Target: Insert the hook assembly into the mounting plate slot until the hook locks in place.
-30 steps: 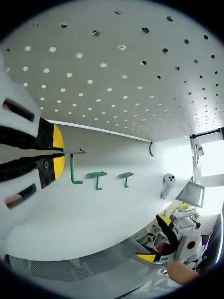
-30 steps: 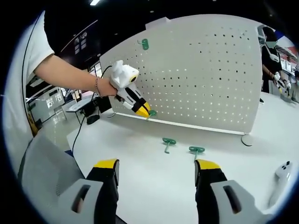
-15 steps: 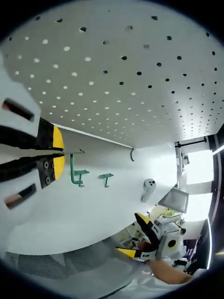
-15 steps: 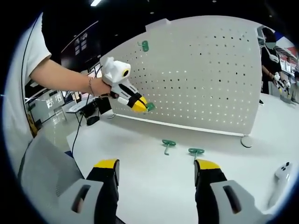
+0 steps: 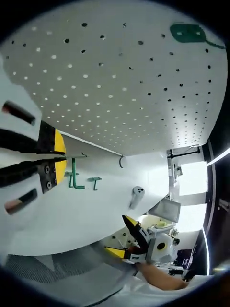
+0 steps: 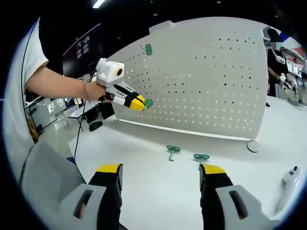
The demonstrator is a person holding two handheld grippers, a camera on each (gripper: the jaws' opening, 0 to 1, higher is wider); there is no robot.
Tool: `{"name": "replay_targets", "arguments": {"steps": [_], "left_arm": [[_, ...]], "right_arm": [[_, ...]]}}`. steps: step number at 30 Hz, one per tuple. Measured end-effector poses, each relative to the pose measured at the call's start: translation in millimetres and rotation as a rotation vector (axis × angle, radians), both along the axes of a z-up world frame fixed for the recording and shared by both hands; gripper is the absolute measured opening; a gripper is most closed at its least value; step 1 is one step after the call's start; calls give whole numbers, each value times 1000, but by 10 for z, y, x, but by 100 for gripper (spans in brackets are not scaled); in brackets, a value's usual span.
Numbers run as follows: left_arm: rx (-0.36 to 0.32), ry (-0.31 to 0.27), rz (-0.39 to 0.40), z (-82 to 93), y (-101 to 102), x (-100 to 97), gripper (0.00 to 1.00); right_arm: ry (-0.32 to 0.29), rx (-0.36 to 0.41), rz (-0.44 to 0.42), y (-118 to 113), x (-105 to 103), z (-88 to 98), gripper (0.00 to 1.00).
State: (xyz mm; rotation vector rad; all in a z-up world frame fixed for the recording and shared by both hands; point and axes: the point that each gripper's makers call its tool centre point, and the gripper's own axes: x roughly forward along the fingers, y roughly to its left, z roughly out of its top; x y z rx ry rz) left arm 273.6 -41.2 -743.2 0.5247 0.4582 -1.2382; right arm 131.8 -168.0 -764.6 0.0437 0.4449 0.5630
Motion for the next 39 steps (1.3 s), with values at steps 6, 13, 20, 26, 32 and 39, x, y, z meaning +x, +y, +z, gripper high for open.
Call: {"name": "replay_targets", "arguments": {"steps": [6, 13, 20, 26, 32, 39], "left_arm": [[-52, -5, 24, 115, 12, -98, 3], [-109, -16, 55, 216, 50, -177, 3], [-167, -21, 99, 315, 80, -233, 3], [-233, -13, 135, 421, 100, -299, 3], [-339, -13, 172, 581, 107, -369, 3], [-388, -26, 224, 679, 211, -376, 3]], "right_arm": [[-6, 4, 1, 6, -4, 19, 63], [-23, 8, 7, 24, -2, 61, 64], [-41, 16, 2, 10, 10, 103, 66], [-52, 24, -5, -4, 16, 129, 66], [-63, 33, -3, 8, 22, 159, 66], [-67, 36, -7, -7, 32, 162, 66]]}}
